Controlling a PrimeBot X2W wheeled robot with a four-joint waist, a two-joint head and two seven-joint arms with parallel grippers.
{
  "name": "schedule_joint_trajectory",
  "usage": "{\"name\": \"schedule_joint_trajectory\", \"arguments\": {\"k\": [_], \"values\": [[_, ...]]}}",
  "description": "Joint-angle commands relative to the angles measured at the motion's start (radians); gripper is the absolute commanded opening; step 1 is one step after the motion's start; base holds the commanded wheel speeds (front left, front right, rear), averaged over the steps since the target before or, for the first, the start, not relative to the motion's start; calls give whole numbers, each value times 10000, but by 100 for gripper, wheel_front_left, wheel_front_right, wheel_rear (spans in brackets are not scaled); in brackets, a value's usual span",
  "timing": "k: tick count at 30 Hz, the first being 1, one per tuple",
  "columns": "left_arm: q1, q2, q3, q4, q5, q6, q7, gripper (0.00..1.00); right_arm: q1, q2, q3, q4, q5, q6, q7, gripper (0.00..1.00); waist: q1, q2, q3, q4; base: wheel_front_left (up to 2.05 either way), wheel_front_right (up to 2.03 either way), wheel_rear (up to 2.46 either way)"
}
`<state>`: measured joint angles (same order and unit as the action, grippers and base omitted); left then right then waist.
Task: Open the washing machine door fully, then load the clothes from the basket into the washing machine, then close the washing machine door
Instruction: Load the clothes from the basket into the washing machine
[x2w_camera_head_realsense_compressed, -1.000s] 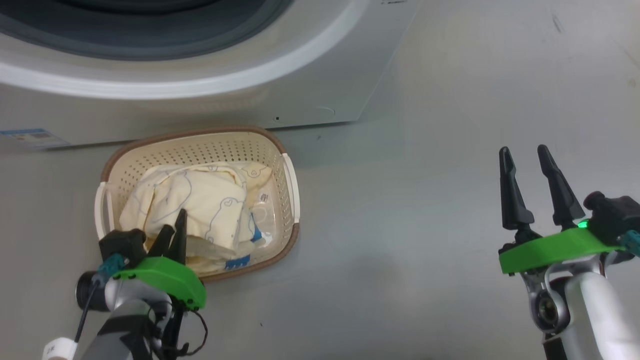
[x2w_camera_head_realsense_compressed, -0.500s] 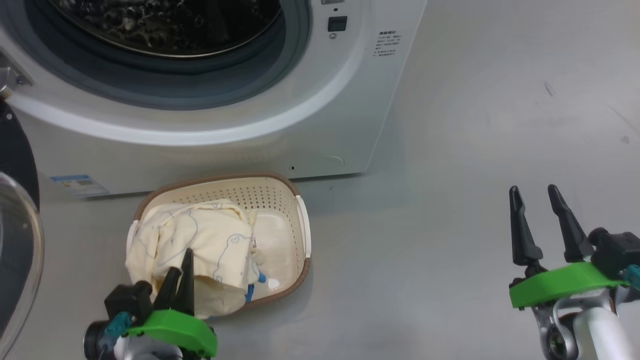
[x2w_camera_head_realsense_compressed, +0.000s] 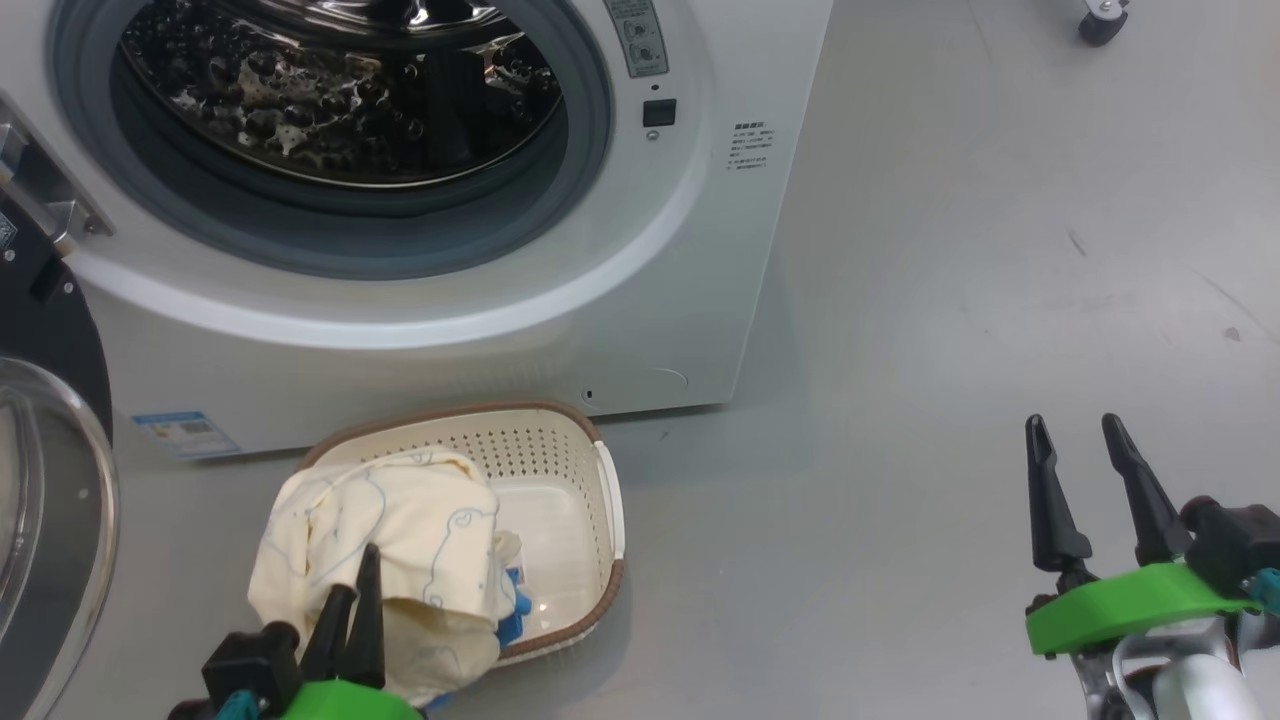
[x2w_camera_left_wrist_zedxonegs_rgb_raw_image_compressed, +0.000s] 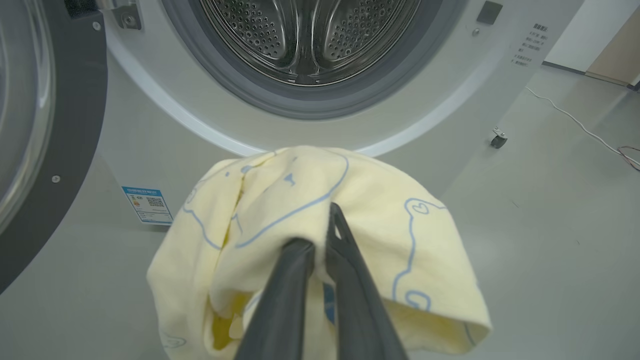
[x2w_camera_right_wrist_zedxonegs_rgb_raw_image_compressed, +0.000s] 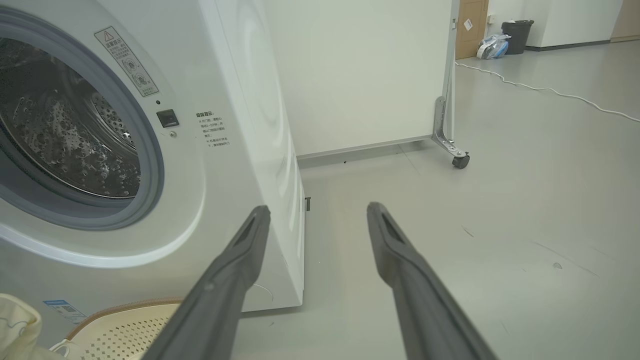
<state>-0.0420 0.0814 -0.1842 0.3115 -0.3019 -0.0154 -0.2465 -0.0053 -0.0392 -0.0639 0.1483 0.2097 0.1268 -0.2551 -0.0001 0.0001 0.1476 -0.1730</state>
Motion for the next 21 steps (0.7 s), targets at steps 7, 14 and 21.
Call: {"name": "schedule_joint_trajectory", "arguments": {"k": [7, 14, 21], "values": [[267, -142, 650, -805, 347, 36, -152, 0, 141, -110, -54, -452, -242, 39, -67, 100, 1, -1, -352, -8, 0, 0, 0], [434, -227, 832, -914, 448, 9, -152, 0, 267, -110, -129, -523, -367, 39, -67, 100, 1, -1, -518, 74, 0, 0, 0], [476, -278, 945, -996, 528, -36, -152, 0, 299, -110, -63, -534, -456, 39, -67, 100, 1, -1, -559, 195, 0, 0, 0]]}}
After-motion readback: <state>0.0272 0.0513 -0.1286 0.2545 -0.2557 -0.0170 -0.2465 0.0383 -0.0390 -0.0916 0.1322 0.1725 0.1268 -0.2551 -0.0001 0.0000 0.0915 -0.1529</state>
